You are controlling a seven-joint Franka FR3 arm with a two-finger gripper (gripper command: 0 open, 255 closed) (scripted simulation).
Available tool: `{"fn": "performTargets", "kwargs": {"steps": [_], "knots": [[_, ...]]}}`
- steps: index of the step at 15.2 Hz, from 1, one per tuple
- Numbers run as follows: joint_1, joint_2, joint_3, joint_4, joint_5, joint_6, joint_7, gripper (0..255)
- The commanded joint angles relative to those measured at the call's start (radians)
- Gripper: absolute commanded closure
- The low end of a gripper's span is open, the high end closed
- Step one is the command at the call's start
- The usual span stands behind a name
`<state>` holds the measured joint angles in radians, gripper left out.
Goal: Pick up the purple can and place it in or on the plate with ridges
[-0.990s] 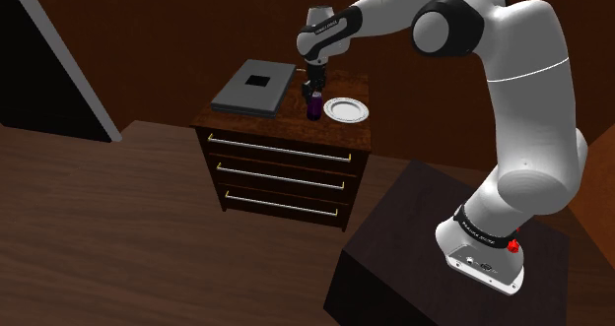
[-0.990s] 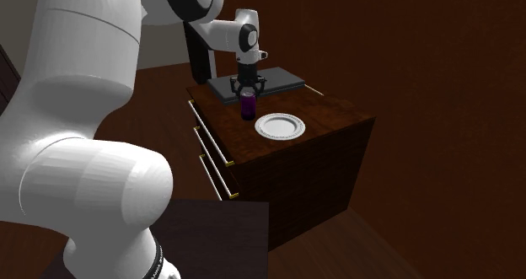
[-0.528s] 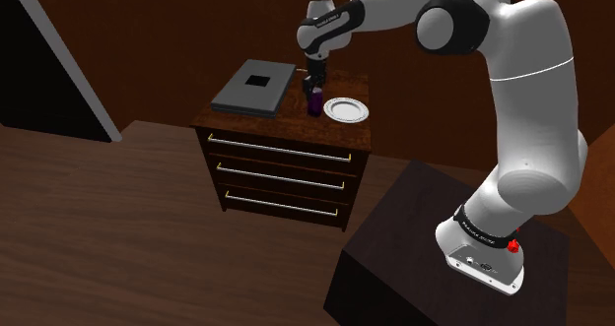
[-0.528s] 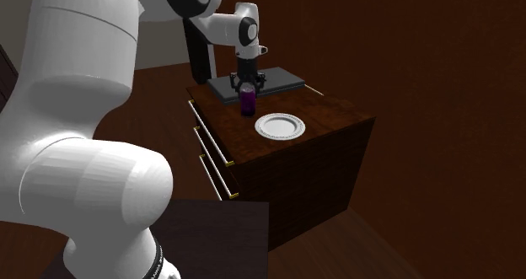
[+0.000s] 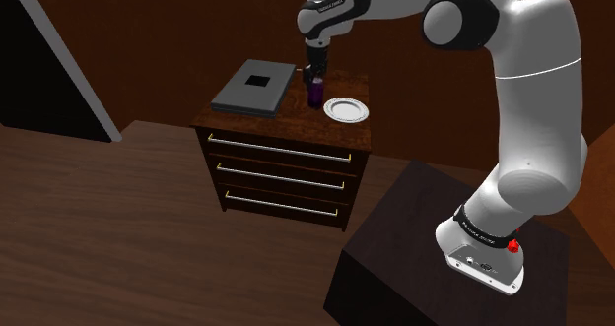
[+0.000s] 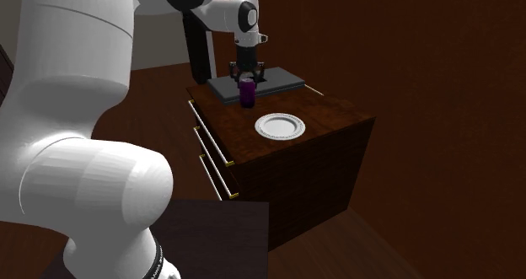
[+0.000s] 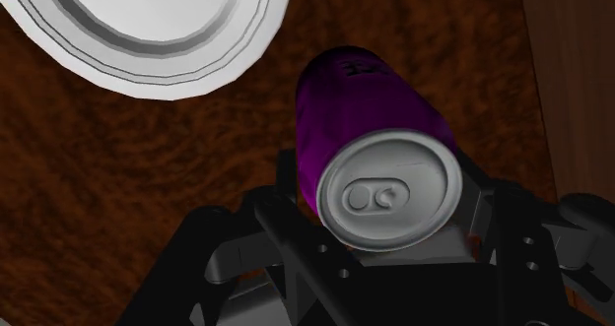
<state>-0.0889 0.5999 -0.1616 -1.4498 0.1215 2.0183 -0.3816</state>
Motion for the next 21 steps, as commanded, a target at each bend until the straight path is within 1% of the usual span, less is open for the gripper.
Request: {"fn": "performTargets", "kwargs": {"steps": [1, 4, 10, 16, 17, 21], "knots": [[0.0, -0.011, -0.001, 0.009, -0.002, -0.02, 0.001, 255], [0.0, -0.024, -0.003, 0.028, -0.005, -0.051, 0.003, 255], [-0.076, -0.103, -0.034, -0.061, -0.003, -0.045, -0.108, 255], [-0.157, -0.151, -0.068, -0.098, -0.001, -0.06, -0.224, 255], [-0.161, -0.152, -0.069, -0.098, 0.0, -0.061, -0.23, 255], [-0.161, -0.135, -0.067, -0.128, 0.005, -0.016, -0.233, 255]]}}
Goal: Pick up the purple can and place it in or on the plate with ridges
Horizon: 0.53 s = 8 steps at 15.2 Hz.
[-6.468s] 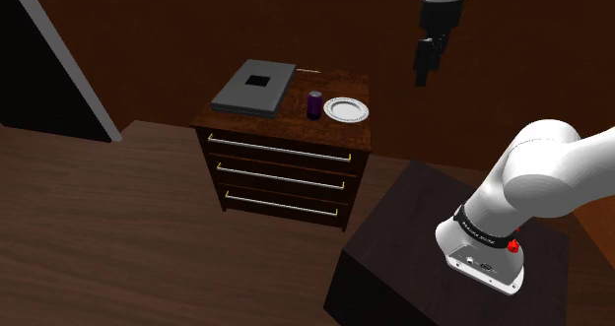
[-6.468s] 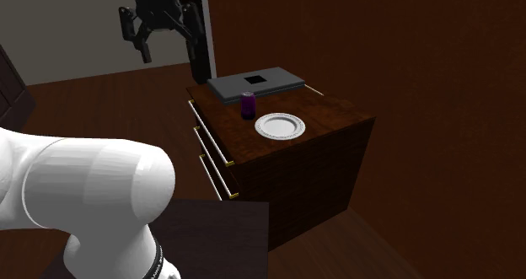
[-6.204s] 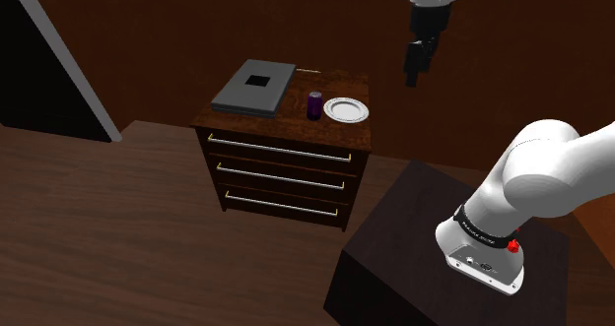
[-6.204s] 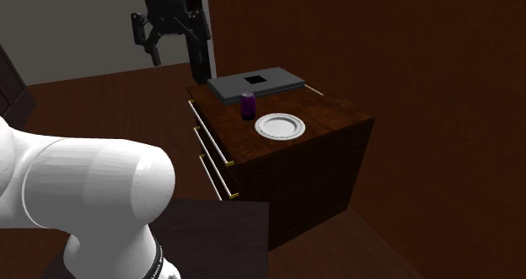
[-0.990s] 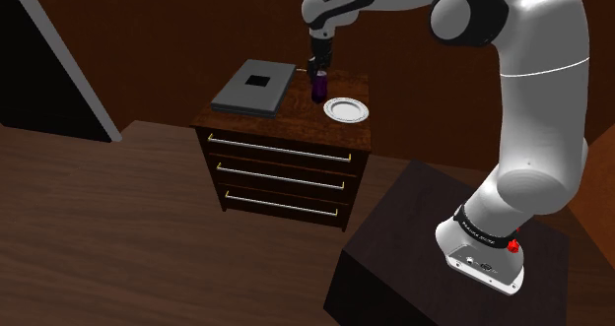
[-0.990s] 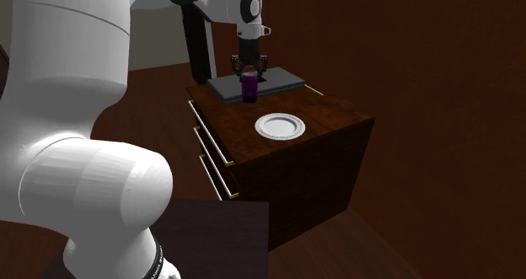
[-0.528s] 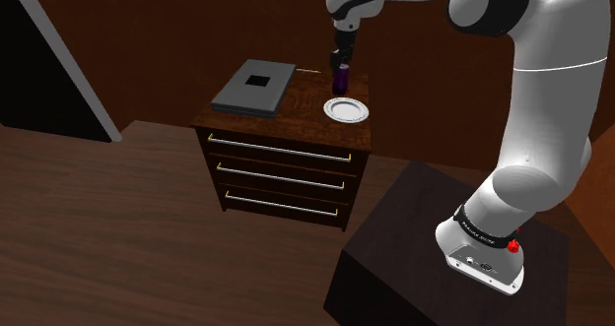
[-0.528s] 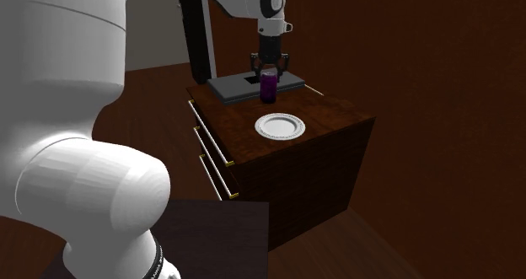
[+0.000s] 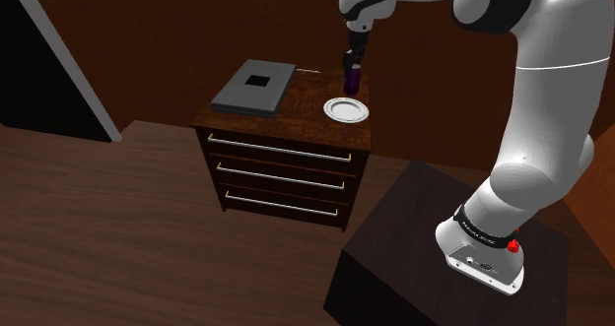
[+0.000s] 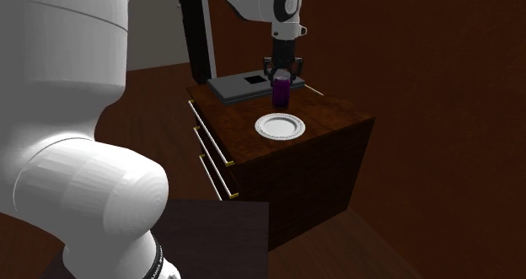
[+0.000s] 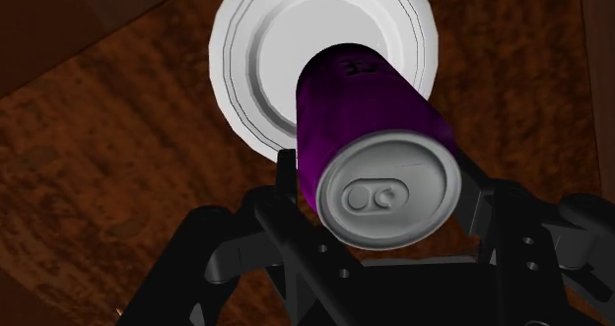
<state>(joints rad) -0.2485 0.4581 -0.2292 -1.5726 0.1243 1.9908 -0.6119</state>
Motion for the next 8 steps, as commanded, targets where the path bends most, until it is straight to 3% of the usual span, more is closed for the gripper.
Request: {"fn": "performTargets", "kwargs": {"steps": [1, 8], "knots": [[-0.002, 0.011, 0.001, -0.012, 0.003, 0.023, -0.004, 255], [-0.004, 0.048, 0.007, -0.052, 0.014, 0.099, -0.012, 255]]}}
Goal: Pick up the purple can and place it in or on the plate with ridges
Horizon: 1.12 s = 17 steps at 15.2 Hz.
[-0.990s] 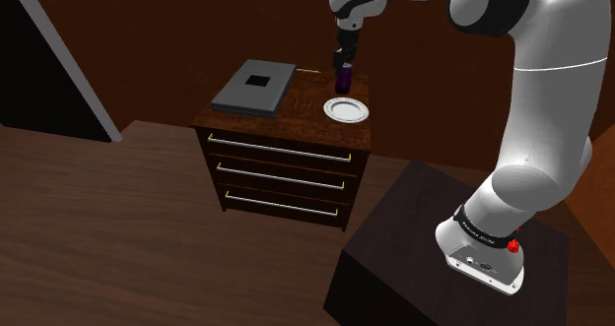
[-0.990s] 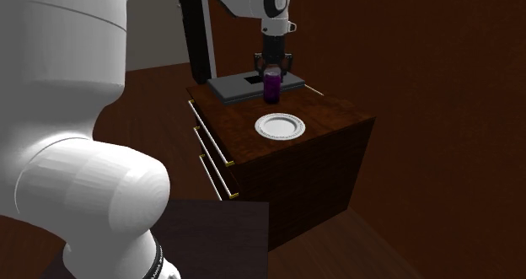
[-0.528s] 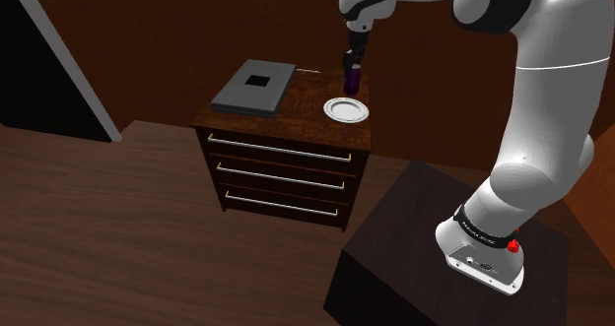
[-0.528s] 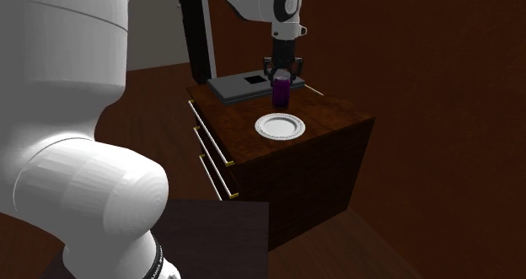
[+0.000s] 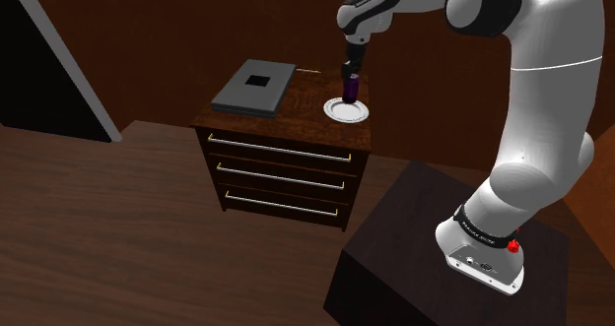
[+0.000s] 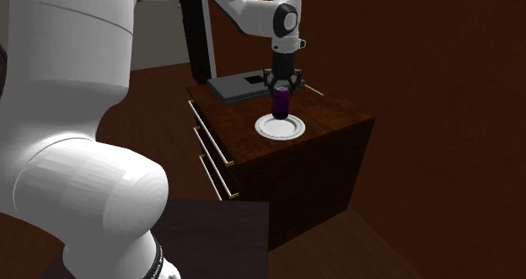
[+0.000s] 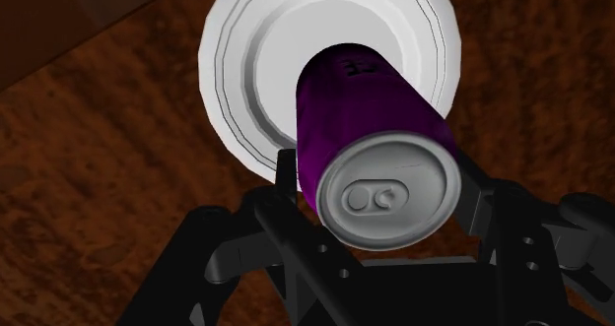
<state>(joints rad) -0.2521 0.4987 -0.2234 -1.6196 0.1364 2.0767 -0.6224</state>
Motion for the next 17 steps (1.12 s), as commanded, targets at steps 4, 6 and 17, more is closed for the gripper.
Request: {"fn": "performTargets", "kwargs": {"steps": [4, 6, 17], "knots": [[-0.003, 0.033, 0.005, -0.022, 0.009, 0.055, -0.006, 255], [-0.004, 0.046, 0.007, -0.029, 0.013, 0.075, -0.008, 255], [-0.005, 0.055, 0.009, -0.033, 0.015, 0.088, -0.01, 0]]}}
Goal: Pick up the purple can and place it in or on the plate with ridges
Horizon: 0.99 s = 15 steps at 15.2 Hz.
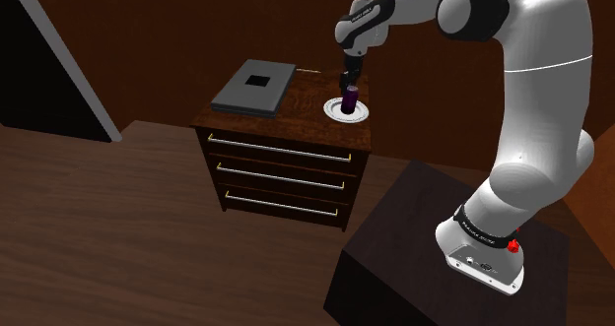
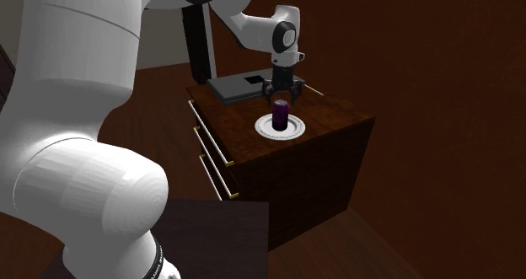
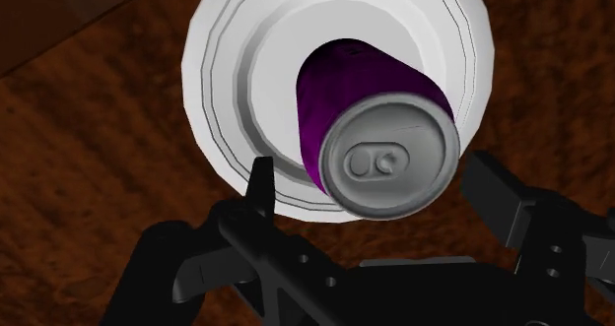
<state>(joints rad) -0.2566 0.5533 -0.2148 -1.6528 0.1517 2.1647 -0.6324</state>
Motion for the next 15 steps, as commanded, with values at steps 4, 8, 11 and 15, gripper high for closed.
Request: {"fn": "performTargets", "kwargs": {"steps": [4, 8, 11, 15], "knots": [[0.001, -0.016, -0.003, 0.01, -0.004, -0.026, 0.003, 0], [0.003, -0.056, -0.009, 0.046, -0.016, -0.101, 0.01, 0], [0.003, -0.056, -0.009, 0.046, -0.016, -0.101, 0.01, 0], [0.003, -0.056, -0.009, 0.046, -0.016, -0.101, 0.01, 0]]}}
